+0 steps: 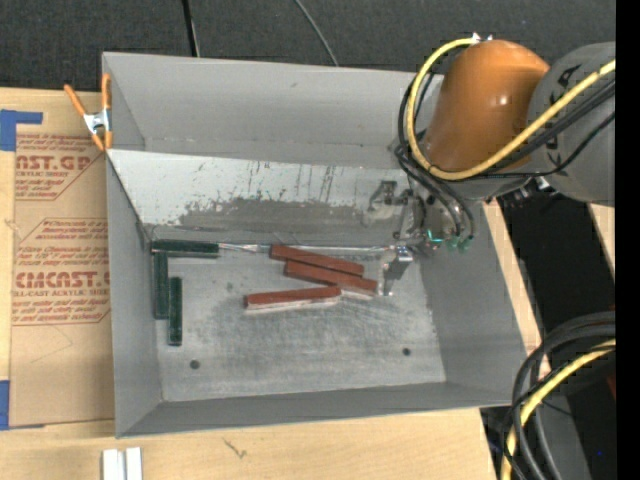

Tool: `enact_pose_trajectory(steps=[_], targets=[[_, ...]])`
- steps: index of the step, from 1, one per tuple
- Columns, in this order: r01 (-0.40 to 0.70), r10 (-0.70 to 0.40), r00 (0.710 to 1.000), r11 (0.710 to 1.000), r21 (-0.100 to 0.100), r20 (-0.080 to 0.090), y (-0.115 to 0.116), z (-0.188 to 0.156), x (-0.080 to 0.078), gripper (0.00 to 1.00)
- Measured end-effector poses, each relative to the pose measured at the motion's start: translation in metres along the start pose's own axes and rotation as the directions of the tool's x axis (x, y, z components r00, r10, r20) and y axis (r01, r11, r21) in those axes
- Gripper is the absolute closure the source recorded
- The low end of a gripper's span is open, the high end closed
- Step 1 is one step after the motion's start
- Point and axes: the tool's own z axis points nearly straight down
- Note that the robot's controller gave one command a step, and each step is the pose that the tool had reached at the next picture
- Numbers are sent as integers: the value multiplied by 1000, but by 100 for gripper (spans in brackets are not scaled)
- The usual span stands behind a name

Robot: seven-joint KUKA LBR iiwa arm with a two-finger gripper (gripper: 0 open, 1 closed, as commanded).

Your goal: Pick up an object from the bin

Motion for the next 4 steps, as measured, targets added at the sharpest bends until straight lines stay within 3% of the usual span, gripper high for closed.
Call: enact_pose_trajectory(steps=[1, 2, 3, 4], targets=[[-70, 70, 997, 998, -1, 15, 12, 135, 6, 100], [-69, 69, 997, 998, -1, 15, 12, 135, 6, 100], [-70, 70, 998, 998, 0, -5, 8, 93, 11, 100], [-132, 132, 991, 991, -1, -1, -6, 83, -9, 0]])
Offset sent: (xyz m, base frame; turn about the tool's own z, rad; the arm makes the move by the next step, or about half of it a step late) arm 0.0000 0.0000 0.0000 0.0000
